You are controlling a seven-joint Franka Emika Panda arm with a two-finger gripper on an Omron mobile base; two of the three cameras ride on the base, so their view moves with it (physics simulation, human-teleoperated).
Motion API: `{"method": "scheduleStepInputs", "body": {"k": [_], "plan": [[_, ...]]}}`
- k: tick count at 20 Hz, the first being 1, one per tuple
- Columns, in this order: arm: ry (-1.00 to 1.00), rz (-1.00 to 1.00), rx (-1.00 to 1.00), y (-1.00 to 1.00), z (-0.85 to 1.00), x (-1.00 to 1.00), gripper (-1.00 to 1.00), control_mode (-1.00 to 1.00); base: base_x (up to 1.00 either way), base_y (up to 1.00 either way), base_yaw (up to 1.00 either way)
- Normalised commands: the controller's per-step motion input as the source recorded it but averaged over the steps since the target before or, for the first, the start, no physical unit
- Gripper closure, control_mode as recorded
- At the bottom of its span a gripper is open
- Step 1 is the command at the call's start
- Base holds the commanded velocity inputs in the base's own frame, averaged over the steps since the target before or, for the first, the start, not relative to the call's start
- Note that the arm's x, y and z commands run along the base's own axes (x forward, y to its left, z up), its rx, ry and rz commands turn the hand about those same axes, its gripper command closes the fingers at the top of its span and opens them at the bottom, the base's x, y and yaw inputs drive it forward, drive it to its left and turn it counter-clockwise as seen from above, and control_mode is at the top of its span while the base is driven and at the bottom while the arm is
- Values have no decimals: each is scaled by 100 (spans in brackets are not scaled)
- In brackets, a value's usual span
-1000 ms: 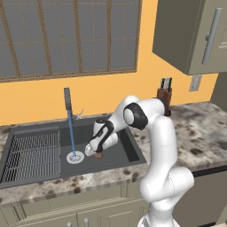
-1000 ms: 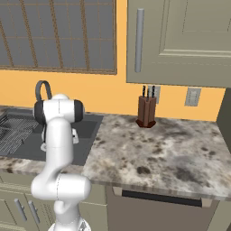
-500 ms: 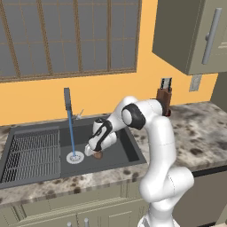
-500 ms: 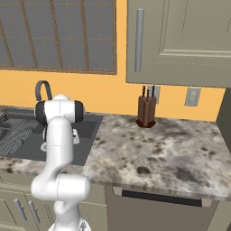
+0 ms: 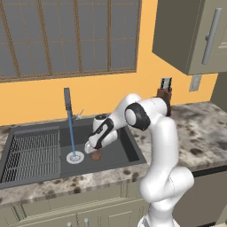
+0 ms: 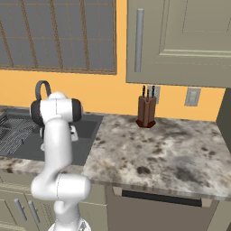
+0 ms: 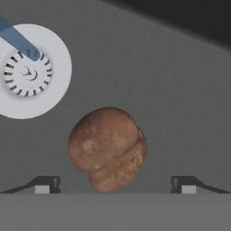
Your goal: Turn on the sink faucet. Then move the potato from the counter to the sink. Turn off the sink. Move the vegetable from the sink to the pot next to the stove. Finally move the pot to the front left burner.
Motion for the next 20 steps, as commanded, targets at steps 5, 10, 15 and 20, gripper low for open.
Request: {"method": "scheduleStepInputs", "body": {"k": [5,10,15,20], "plan": [[-9,1,0,-5,57,-25,-100,-100,0,0,0],[-4,1,6,-12,35,-12,-100,-100,0,0,0],[0,2,5,-6,20,0,-100,-100,0,0,0],[-10,4,0,-7,71,-25,-100,-100,0,0,0]]}}
